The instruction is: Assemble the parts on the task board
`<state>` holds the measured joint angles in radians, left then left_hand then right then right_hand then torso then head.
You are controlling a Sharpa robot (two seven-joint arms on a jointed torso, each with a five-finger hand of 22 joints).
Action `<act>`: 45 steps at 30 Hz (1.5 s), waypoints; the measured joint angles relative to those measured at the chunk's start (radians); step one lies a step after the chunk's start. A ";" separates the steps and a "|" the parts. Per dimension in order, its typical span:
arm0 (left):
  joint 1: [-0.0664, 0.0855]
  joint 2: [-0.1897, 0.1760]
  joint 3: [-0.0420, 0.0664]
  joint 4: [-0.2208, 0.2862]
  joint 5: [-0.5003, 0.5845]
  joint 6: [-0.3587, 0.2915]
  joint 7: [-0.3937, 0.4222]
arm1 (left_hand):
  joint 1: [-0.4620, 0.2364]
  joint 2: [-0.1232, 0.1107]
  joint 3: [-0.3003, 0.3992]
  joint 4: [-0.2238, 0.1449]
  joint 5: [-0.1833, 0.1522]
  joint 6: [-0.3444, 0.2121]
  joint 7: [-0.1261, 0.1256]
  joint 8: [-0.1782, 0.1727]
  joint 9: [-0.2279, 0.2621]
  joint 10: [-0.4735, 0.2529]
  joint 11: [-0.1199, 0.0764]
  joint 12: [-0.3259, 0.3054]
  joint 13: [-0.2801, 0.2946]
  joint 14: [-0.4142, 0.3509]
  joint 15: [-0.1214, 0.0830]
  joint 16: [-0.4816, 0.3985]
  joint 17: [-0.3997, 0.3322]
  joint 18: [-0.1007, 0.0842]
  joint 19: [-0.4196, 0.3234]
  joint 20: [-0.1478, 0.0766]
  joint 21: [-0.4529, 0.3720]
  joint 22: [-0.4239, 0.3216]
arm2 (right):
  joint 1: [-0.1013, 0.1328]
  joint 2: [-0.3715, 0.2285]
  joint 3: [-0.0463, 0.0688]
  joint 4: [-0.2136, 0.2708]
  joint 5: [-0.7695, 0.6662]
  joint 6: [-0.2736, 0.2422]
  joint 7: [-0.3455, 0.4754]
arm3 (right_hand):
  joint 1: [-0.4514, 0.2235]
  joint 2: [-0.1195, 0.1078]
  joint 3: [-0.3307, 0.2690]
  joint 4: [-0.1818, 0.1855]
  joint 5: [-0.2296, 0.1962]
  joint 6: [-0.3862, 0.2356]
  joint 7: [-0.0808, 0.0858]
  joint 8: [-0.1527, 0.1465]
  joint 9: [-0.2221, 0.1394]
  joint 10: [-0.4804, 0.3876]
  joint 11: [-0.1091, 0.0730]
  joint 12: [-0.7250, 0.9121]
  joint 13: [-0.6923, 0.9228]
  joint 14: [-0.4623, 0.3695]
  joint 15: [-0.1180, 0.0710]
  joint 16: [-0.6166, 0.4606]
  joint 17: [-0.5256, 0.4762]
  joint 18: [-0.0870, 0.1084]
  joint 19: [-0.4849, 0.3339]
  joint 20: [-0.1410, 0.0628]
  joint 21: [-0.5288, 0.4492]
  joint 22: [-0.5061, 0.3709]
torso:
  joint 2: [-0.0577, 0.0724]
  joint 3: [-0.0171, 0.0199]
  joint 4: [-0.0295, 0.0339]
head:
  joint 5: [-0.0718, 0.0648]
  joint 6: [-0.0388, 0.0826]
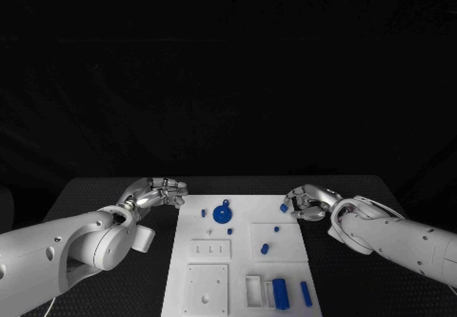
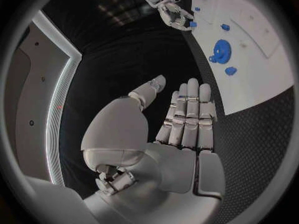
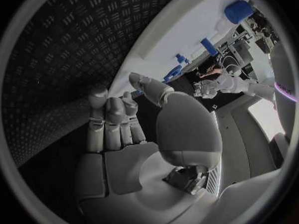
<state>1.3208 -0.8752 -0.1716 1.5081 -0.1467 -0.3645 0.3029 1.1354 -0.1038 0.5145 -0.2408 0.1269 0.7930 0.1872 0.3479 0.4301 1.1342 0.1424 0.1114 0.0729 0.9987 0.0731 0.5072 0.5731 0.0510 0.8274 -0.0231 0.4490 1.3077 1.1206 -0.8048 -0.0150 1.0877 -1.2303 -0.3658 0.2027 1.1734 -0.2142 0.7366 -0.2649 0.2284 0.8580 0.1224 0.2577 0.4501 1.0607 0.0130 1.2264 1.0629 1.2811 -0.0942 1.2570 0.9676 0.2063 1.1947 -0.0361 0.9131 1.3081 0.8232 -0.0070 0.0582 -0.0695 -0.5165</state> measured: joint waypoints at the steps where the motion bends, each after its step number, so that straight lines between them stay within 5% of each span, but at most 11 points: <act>1: 0.000 0.000 0.000 0.000 0.000 0.000 0.000 | 0.000 0.000 0.000 0.000 0.000 0.000 0.000 0.000 0.000 0.000 0.000 0.000 0.000 0.000 0.000 0.000 0.000 0.000 0.000 0.000 0.000 0.000 | 0.000 0.002 0.000 -0.003 0.000 0.002 0.000 | 0.001 0.001 0.011 0.001 -0.005 0.001 -0.001 0.001 0.000 -0.003 -0.003 0.000 0.000 0.000 -0.006 0.000 0.000 0.000 0.000 0.000 0.000 0.000 | 0.000 -0.0001 0.0001 | 0.000 0.000; 9: 0.000 0.001 0.000 -0.001 0.000 0.001 -0.001 | 0.000 0.000 0.000 0.000 0.000 0.000 0.000 0.000 0.000 0.000 0.000 0.000 0.000 0.000 0.000 -0.004 0.000 -0.005 0.000 0.000 0.000 0.000 | 0.000 0.019 0.000 -0.016 0.000 0.010 0.001 | -0.012 0.014 0.036 0.010 -0.067 -0.006 -0.012 0.001 0.000 0.000 -0.014 0.000 0.000 0.003 -0.013 0.000 0.004 0.009 0.000 0.000 0.000 0.000 | 0.000 -0.0014 0.0009 | 0.000 -0.002; 30: 0.000 0.000 0.000 0.000 0.000 0.004 -0.002 | 0.000 0.000 0.000 0.000 0.000 0.000 0.000 0.000 0.000 0.000 0.000 0.000 0.000 0.000 0.000 -0.004 0.002 -0.006 0.000 0.000 0.000 0.000 | 0.000 0.034 0.000 -0.024 -0.001 0.026 0.002 | -0.025 0.012 0.034 0.007 -0.097 -0.012 -0.021 0.006 -0.001 -0.005 -0.018 0.000 0.000 0.000 -0.017 0.000 0.006 0.012 0.000 0.000 0.004 0.000 | -0.002 -0.0029 -0.0010 | 0.002 -0.007; 45: 0.000 0.000 0.000 0.000 0.000 0.004 -0.002 | 0.000 0.000 0.000 0.000 0.000 0.000 0.000 0.000 0.000 -0.004 0.004 -0.004 0.000 0.000 0.000 -0.004 0.003 0.003 0.000 0.000 0.000 0.000 | 0.000 0.040 0.000 -0.028 -0.001 0.032 0.007 | -0.042 0.039 0.057 0.030 -0.171 0.056 -0.024 0.058 0.014 -0.004 -0.018 0.001 0.002 0.003 -0.020 0.000 0.013 0.019 0.000 0.000 0.009 0.000 | -0.002 -0.0032 -0.0010 | 0.002 -0.008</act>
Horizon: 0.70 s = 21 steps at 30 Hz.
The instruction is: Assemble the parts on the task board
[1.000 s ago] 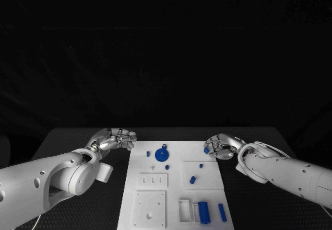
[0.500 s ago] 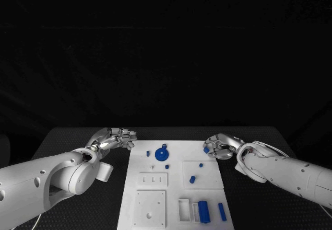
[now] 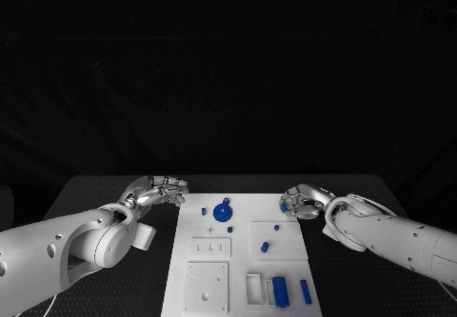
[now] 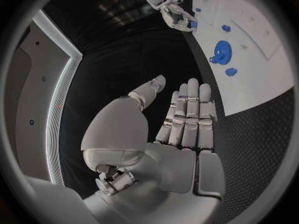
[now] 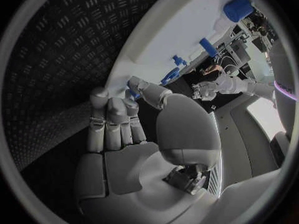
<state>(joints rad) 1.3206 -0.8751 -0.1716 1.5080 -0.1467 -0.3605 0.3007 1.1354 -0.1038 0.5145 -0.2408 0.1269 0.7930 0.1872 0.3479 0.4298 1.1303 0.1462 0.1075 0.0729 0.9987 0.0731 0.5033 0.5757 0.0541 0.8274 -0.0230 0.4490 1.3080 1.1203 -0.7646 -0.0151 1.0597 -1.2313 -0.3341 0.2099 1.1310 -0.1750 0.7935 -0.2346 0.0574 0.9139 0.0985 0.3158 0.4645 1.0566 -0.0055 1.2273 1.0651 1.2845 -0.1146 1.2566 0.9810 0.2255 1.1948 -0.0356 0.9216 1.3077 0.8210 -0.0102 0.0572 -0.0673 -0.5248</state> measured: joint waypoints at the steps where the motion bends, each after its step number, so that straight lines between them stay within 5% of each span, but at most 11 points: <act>1: 0.000 0.000 0.000 0.000 0.000 0.000 0.000 | 0.000 0.000 0.000 0.000 0.000 0.000 0.000 0.000 0.000 0.000 0.000 0.000 0.000 0.000 0.000 0.000 0.000 0.000 0.000 0.000 0.000 0.000 | 0.000 0.000 0.000 0.000 0.000 0.000 0.000 | -0.003 0.003 0.000 0.000 -0.004 0.004 -0.003 0.003 0.001 0.000 0.000 0.000 0.000 0.000 0.000 0.000 0.000 0.000 0.000 0.000 0.000 0.000 | 0.000 0.0000 -0.0001 | 0.000 0.000; 21: 0.000 -0.002 0.000 0.001 0.000 0.000 -0.001 | 0.000 0.000 0.003 -0.003 0.000 0.000 0.000 0.000 0.001 0.000 0.000 0.000 0.000 0.000 0.000 0.000 0.001 -0.002 0.000 0.000 0.000 0.000 | -0.003 0.003 0.000 0.001 -0.003 -0.002 -0.004 | -0.037 -0.007 -0.034 0.014 -0.004 0.028 -0.011 0.014 0.007 -0.004 0.004 0.004 0.001 -0.004 0.004 0.000 0.004 0.000 -0.006 -0.002 0.008 0.000 | 0.000 -0.0008 -0.0001 | -0.001 0.000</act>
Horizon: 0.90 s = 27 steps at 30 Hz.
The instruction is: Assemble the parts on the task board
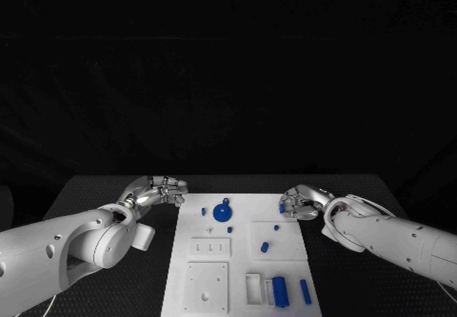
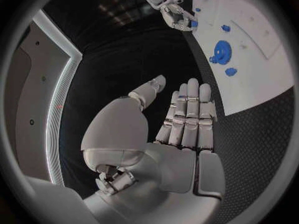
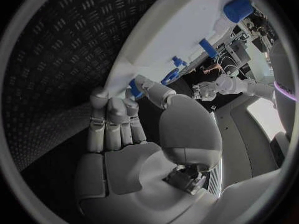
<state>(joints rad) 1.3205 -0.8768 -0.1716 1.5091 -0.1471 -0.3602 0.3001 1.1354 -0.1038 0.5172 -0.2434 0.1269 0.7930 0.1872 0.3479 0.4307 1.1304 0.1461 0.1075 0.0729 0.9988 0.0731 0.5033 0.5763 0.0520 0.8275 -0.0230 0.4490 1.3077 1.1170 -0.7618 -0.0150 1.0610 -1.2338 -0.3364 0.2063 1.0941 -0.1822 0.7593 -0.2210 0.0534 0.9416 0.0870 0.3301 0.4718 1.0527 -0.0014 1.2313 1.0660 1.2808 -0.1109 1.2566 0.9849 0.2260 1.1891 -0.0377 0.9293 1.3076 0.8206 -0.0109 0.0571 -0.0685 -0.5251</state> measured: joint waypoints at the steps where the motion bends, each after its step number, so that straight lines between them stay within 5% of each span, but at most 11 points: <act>1: 0.000 0.000 0.000 0.000 0.000 0.000 0.000 | 0.000 0.000 0.000 0.000 0.000 0.000 0.000 0.000 0.000 0.000 0.000 0.000 0.000 0.000 0.000 0.000 0.000 0.000 0.000 0.000 0.000 0.000 | 0.000 0.000 0.000 0.000 0.000 -0.001 -0.001 | -0.002 -0.002 -0.005 0.000 0.005 0.001 0.001 0.000 0.001 0.000 0.000 0.000 0.000 0.000 0.000 0.000 0.001 0.000 0.000 0.000 0.000 0.000 | 0.000 -0.0001 0.0000 | 0.000 0.000; 8: 0.000 0.000 0.000 0.000 0.000 0.000 0.000 | 0.000 0.000 0.000 0.000 0.000 0.000 0.000 0.000 0.000 0.000 0.000 0.000 0.000 0.000 0.000 0.000 0.001 -0.002 0.000 0.000 0.000 0.000 | -0.002 0.001 0.001 0.001 -0.003 -0.005 -0.004 | -0.028 -0.010 -0.049 -0.016 0.080 0.010 0.010 -0.003 -0.005 0.000 0.000 0.000 0.000 0.000 0.000 0.000 0.002 0.000 0.000 0.000 0.006 0.000 | 0.000 -0.0001 0.0000 | 0.000 0.000; 27: 0.000 -0.001 0.000 0.001 0.000 0.000 -0.001 | 0.000 0.000 0.000 0.000 0.000 -0.004 0.004 -0.004 0.000 0.000 0.000 0.000 0.000 0.000 0.000 -0.004 0.002 -0.006 0.000 0.000 0.000 0.000 | -0.005 0.003 0.002 0.006 -0.006 -0.019 -0.009 | -0.040 -0.022 -0.103 -0.043 0.141 -0.029 0.040 -0.046 -0.026 -0.023 0.023 0.000 -0.002 -0.005 0.020 -0.010 0.004 -0.001 -0.009 -0.001 0.006 0.000 | 0.000 0.0005 -0.0007 | 0.000 0.000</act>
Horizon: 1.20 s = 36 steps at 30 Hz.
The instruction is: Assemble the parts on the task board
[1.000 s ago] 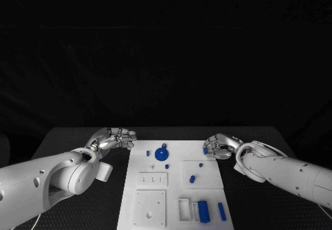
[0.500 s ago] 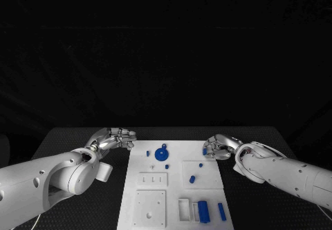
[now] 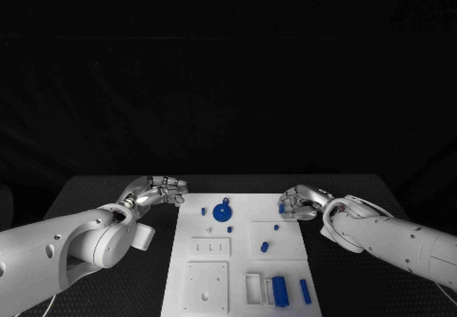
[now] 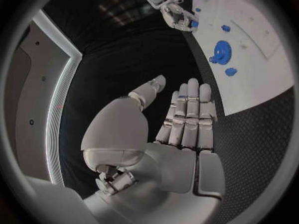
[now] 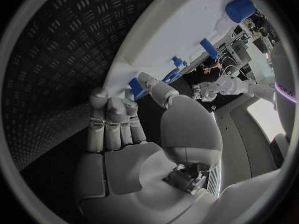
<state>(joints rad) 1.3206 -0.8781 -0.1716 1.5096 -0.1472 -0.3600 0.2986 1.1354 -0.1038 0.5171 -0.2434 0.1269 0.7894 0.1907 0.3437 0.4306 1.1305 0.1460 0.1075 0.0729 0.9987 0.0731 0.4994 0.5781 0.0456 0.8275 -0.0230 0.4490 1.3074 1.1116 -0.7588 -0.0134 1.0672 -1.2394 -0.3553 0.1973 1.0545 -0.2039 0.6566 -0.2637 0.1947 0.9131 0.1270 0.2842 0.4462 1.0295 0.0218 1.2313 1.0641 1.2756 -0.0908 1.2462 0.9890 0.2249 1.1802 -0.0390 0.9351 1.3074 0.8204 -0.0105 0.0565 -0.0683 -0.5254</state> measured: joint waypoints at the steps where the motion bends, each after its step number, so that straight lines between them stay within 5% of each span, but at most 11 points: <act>1: 0.000 0.000 0.000 0.000 0.000 0.000 0.000 | 0.000 0.000 0.000 0.000 0.000 0.000 0.000 0.000 0.000 0.000 0.000 0.000 0.000 0.000 0.000 0.000 0.001 0.000 0.000 0.000 0.000 0.000 | 0.000 0.000 0.000 0.000 0.000 -0.001 0.000 | -0.005 -0.005 -0.006 -0.002 0.007 0.000 0.000 0.000 0.000 0.000 0.000 0.000 0.000 -0.003 0.003 0.000 0.000 0.000 0.000 0.000 0.000 0.000 | 0.000 0.0000 -0.0001 | 0.000 0.000; 17: 0.000 -0.003 0.000 0.002 0.000 0.000 -0.001 | 0.000 0.000 0.000 0.000 0.000 0.000 0.000 0.000 0.001 0.000 0.000 0.000 0.000 0.000 0.000 0.000 0.002 0.009 -0.003 0.003 0.000 0.000 | -0.004 0.002 0.001 0.003 0.000 -0.015 -0.006 | -0.018 -0.004 -0.036 -0.002 0.033 -0.006 0.002 0.003 0.000 -0.004 0.003 0.000 -0.001 -0.003 0.003 0.000 0.005 0.000 -0.002 0.002 0.000 0.000 | 0.000 -0.0010 -0.0001 | -0.002 -0.002; 25: 0.000 -0.004 0.000 0.002 0.000 0.001 -0.002 | 0.000 0.000 0.000 0.000 0.000 0.000 0.000 0.000 0.001 0.000 0.000 0.000 0.000 0.000 0.000 0.000 0.002 0.009 -0.003 0.003 0.000 0.001 | -0.005 0.006 0.001 0.001 -0.014 -0.023 -0.011 | -0.019 0.021 -0.011 0.028 -0.025 0.058 -0.031 0.045 0.019 0.020 -0.018 0.000 -0.009 0.013 -0.014 0.000 0.008 0.000 0.006 -0.002 0.000 0.000 | 0.000 -0.0011 0.0004 | -0.003 -0.002; 36: 0.000 -0.005 0.000 0.002 0.000 0.001 -0.002 | 0.000 0.000 0.000 0.000 0.000 0.000 0.000 0.000 0.001 0.000 0.000 0.000 0.000 0.000 0.000 0.000 0.003 0.008 -0.003 0.003 0.000 0.000 | -0.007 0.008 0.002 0.000 -0.028 -0.031 -0.013 | -0.007 0.033 0.070 0.054 -0.129 0.085 -0.048 0.046 0.021 0.028 -0.033 0.000 -0.012 0.014 -0.026 0.000 0.012 0.001 0.008 -0.001 0.000 0.000 | 0.000 -0.0007 0.0003 | -0.002 -0.002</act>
<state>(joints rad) 1.3205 -0.8826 -0.1716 1.5119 -0.1476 -0.3589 0.2962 1.1354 -0.1038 0.5171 -0.2434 0.1269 0.7894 0.1907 0.3437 0.4312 1.1305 0.1459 0.1075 0.0729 0.9987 0.0731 0.4994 0.5807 0.0535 0.8240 -0.0195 0.4490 1.3079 1.1050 -0.7508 -0.0118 1.0673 -1.2673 -0.3866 0.1846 1.0478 -0.1712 0.7263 -0.2100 0.0655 0.9979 0.0787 0.3302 0.4672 1.0574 -0.0116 1.2313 1.0519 1.2899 -0.1163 1.2462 1.0006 0.2257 1.1880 -0.0396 0.9351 1.3074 0.8203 -0.0111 0.0568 -0.0699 -0.5270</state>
